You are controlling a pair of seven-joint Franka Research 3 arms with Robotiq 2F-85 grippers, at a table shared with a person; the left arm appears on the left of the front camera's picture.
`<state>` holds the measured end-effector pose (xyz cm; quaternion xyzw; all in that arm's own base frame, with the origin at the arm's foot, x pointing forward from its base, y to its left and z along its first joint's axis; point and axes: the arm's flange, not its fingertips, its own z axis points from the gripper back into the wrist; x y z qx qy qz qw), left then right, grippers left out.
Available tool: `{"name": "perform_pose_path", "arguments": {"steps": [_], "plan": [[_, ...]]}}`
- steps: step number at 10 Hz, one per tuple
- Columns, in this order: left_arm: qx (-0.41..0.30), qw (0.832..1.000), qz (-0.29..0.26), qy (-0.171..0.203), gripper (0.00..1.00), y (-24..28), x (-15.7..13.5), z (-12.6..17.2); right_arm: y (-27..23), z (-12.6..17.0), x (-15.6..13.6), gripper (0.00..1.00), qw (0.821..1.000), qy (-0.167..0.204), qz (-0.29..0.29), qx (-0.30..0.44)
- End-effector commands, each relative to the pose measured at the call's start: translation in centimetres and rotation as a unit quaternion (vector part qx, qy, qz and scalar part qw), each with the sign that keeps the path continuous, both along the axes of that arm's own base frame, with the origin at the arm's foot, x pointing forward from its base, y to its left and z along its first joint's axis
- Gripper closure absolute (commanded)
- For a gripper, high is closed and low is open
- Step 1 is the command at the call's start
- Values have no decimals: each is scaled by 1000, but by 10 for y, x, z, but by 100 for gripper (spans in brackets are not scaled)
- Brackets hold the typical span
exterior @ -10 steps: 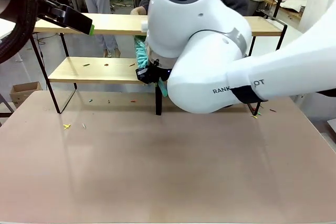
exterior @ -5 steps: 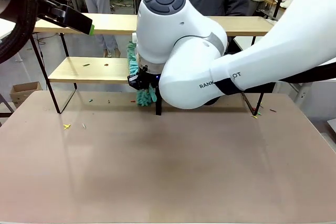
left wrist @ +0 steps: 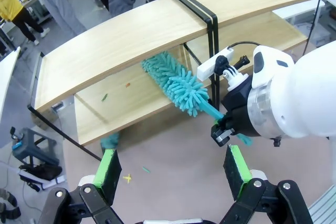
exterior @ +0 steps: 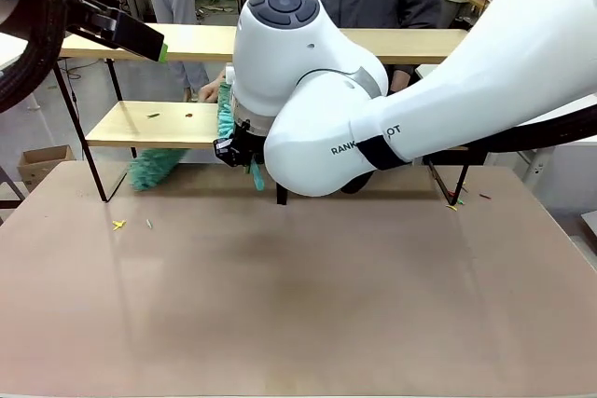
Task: Clean the shelves.
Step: Clean another randomly selected level of the Shelf with the Duster.
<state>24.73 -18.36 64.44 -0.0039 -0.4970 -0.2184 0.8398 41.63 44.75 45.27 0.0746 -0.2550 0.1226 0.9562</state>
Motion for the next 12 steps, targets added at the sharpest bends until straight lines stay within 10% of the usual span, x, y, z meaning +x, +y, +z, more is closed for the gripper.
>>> {"name": "perform_pose_path", "arguments": {"steps": [1, 12], "plan": [[0, 1000, 2, -1, 0, 1, -1, 0, -6, 8, 4, 88, 1000, 3, 16, 6], [0, 1000, 2, -1, 0, 1, -1, 0, -2, 6, 7, 88, 999, 4, 35, 26]]}}
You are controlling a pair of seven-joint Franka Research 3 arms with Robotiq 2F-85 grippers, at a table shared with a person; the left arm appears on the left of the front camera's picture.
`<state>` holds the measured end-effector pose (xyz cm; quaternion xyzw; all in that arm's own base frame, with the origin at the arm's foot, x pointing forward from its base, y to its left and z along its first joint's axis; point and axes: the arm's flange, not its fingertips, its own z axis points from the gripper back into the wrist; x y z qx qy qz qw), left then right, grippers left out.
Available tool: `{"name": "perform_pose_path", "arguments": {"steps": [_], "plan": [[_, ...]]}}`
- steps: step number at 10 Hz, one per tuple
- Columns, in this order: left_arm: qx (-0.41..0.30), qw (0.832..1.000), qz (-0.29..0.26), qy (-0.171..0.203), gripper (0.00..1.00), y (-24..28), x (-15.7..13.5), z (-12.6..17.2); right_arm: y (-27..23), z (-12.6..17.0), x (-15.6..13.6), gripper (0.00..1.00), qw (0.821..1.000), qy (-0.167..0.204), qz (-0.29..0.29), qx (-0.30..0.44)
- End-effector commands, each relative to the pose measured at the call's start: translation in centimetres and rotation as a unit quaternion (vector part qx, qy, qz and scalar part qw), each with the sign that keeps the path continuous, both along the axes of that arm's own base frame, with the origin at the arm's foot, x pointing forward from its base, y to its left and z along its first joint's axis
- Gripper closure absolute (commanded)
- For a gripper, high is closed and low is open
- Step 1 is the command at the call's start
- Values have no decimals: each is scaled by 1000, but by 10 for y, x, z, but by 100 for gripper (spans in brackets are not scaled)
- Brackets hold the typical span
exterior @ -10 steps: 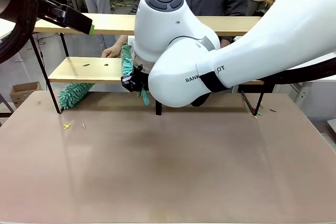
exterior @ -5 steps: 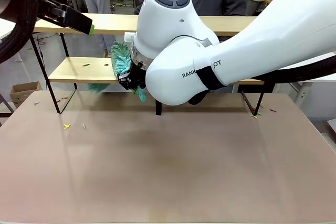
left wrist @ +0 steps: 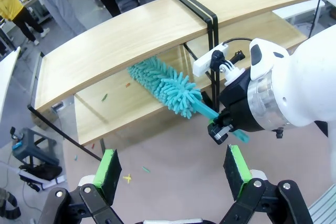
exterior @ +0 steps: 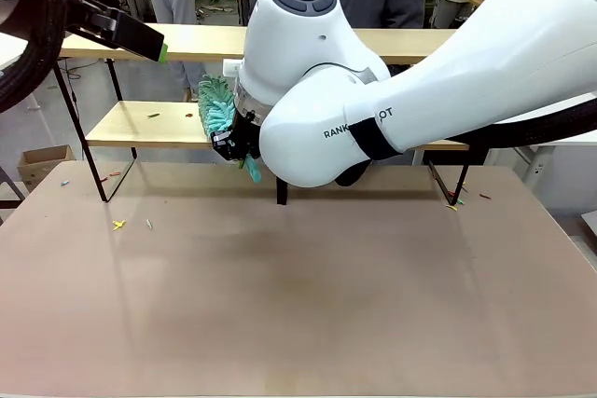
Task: Clean the shelves.
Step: Clean another randomly selected level of the Shelf with the Duster.
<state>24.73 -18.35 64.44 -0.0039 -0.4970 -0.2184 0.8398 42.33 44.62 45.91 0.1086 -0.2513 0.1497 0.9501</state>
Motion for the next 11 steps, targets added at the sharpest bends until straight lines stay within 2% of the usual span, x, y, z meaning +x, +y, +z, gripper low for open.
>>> {"name": "perform_pose_path", "arguments": {"steps": [1, 3, 7, 11], "plan": [[0, 1000, 2, -1, 0, 1, -1, 0, -6, -2, 6, 88, 1000, -10, 13, 4], [0, 1000, 2, -1, 0, 1, -1, 0, -10, -1, 16, 88, 998, -34, 43, 8], [0, 1000, 2, -1, 0, 1, -1, 0, -6, -6, 34, 88, 996, -25, 76, 26], [0, 1000, 2, -1, 0, 1, -1, 0, 10, 2, 48, 88, 993, -38, 108, 40]]}}
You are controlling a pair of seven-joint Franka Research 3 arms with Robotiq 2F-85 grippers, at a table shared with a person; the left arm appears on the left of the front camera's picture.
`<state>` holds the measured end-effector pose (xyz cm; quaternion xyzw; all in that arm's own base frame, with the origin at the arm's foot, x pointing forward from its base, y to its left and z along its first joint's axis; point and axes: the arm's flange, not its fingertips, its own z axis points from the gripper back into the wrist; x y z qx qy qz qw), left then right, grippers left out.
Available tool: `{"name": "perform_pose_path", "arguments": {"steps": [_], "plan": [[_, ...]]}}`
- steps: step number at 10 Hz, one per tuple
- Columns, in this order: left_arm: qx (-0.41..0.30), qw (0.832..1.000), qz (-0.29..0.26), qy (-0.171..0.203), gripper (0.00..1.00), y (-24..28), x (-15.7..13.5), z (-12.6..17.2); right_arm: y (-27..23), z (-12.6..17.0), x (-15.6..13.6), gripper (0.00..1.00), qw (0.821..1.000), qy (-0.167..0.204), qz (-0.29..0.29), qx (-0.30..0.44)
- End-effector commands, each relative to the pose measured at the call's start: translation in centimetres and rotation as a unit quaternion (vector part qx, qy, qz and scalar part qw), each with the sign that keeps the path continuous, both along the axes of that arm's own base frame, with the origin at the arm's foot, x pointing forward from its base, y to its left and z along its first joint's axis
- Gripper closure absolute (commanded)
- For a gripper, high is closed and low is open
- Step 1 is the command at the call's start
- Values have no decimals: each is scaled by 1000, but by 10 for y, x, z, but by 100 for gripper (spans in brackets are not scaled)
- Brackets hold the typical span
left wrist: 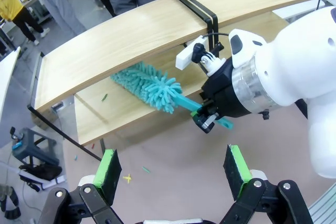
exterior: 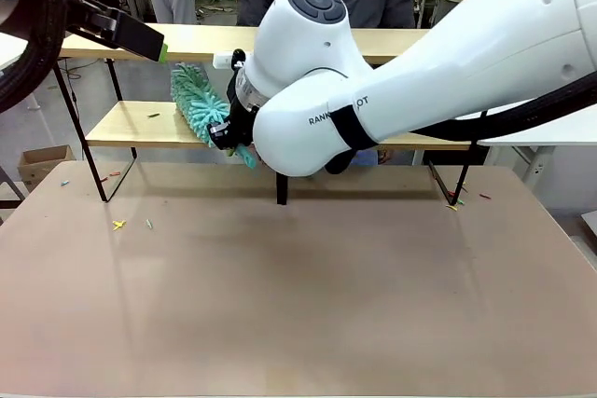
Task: Clean the shelves.
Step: Clean another randomly selected level of the Shelf with the Duster.
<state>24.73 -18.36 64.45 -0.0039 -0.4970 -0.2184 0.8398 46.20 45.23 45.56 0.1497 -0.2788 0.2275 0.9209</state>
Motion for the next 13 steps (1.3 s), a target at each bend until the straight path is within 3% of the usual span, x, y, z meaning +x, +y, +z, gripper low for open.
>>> {"name": "perform_pose_path", "arguments": {"steps": [1, 7, 11, 13], "plan": [[0, 1000, 2, -1, 0, 1, 0, 0, 9, 5, 14, 88, 999, 8, 38, 6], [0, 1000, 2, -1, 0, 1, 0, 0, 15, 9, 19, 88, 997, 25, 72, 5], [0, 1000, 2, -1, 0, 1, 0, 0, 12, 23, 21, 88, 979, 58, 196, -29], [0, 1000, 2, -1, 0, 1, 0, 0, 1, 35, 7, 88, 957, 91, 274, -26]]}}
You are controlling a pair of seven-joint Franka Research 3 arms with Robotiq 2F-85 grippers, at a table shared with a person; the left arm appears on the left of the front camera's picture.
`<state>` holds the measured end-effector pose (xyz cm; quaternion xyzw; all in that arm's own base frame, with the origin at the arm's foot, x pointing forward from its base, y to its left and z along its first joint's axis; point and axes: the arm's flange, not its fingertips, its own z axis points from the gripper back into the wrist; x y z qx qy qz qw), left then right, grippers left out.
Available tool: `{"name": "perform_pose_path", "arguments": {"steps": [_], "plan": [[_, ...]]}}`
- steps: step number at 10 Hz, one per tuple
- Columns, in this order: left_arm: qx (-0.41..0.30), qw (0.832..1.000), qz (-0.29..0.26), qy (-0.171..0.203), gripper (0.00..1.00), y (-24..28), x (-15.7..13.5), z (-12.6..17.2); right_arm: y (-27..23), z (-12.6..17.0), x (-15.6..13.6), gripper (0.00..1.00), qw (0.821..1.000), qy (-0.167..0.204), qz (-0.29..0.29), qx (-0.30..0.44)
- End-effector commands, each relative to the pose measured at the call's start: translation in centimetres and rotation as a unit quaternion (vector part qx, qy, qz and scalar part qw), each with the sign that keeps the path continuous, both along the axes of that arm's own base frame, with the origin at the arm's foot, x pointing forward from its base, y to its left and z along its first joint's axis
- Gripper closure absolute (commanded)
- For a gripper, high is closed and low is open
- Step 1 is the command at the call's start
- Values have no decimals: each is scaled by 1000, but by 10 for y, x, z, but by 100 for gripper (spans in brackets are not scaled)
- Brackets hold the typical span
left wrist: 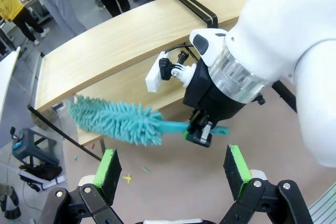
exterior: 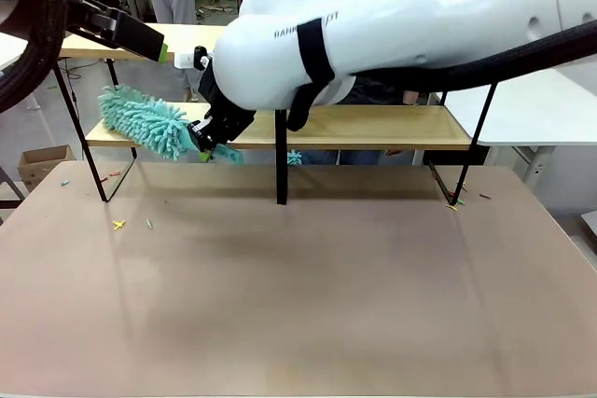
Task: Clean the shelves.
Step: Clean another randomly selected level of the Shelf with the Duster.
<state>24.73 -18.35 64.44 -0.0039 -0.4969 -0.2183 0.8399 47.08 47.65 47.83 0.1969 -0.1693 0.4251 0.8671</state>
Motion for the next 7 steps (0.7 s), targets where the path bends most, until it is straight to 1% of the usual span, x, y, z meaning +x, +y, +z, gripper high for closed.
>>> {"name": "perform_pose_path", "arguments": {"steps": [1, 2, 3, 5, 7], "plan": [[0, 1000, 1, -1, 0, 1, -1, 0, -41, 21, -15, 88, 995, 50, 90, 16], [0, 1000, 1, -1, 0, 1, -1, 0, -59, 29, -29, 88, 990, 50, 126, 45], [0, 1000, 1, -1, 0, 1, -1, 0, -74, 34, -38, 88, 986, 43, 143, 76], [0, 1000, 1, -1, 0, 1, -1, 0, -84, 30, -41, 88, 982, 44, 151, 104], [0, 1000, 1, -1, 0, 1, -1, 0, -84, 26, -39, 88, 983, 50, 146, 98]]}}
